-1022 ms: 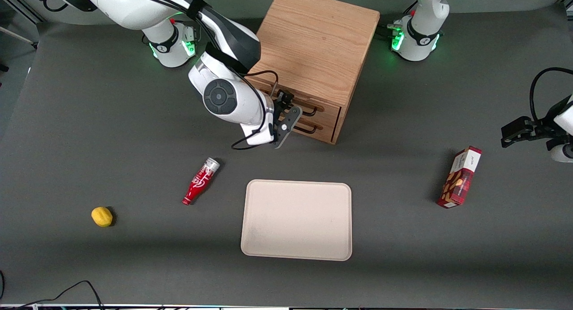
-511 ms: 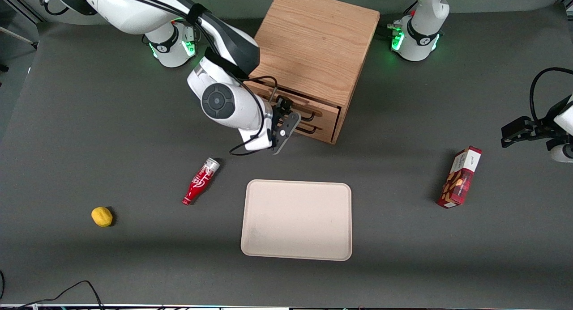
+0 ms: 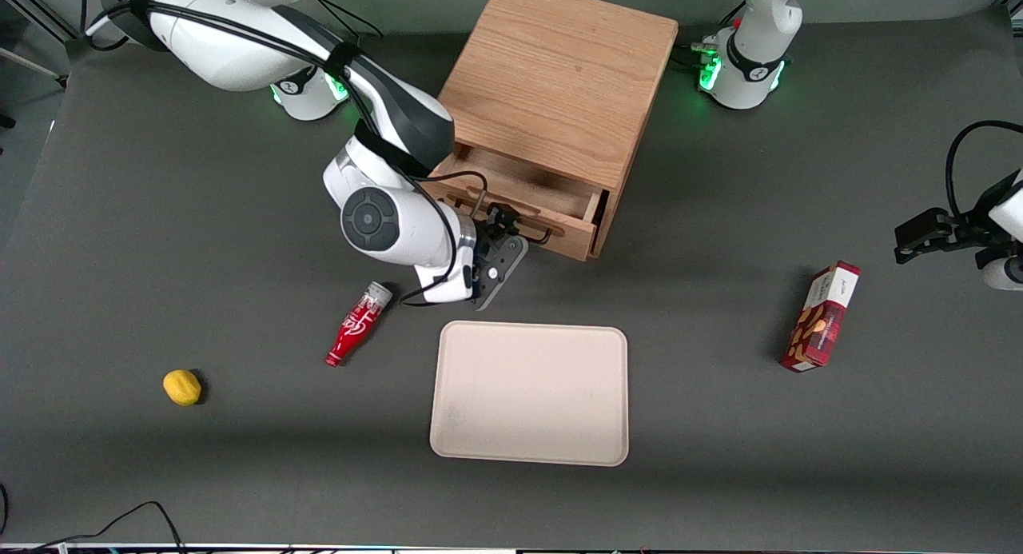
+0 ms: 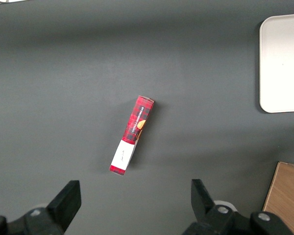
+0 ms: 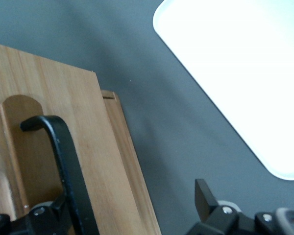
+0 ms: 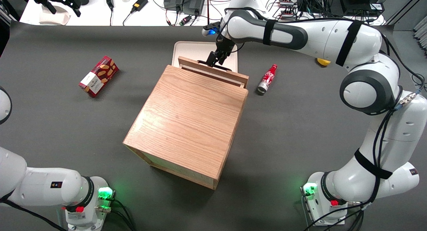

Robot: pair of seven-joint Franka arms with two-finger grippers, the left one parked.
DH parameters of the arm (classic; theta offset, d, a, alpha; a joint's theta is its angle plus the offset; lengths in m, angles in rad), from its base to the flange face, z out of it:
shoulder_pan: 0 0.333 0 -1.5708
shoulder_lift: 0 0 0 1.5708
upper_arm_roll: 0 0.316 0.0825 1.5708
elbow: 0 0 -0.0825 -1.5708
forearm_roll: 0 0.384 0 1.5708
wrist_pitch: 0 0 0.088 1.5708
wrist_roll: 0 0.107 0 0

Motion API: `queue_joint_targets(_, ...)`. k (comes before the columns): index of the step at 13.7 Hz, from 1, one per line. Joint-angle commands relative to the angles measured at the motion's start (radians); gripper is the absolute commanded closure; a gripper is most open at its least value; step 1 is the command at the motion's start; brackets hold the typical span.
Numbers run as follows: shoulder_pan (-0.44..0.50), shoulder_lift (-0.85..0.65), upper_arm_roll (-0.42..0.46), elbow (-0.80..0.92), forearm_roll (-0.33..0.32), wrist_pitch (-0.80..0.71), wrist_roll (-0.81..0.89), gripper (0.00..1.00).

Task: Open upper drawer
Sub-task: 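Pull the upper drawer outward by its handle with the right gripper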

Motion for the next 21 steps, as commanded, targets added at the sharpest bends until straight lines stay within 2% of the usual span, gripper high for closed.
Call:
queue_joint_targets(1,0.004,0.058,0.002,0.088,-0.038,-0.003,0.023,0.00)
queue_joint_targets(9,0.003,0.101,-0.073,0.179,-0.037,-0.005,0.011,0.00)
queue_joint_targets(14,0.004,0.171,-0.113,0.307,-0.037,-0.014,0.006,0.00)
queue_joint_targets(21,-0.006,0.213,-0.133,0.403,-0.035,-0.014,-0.011,0.00)
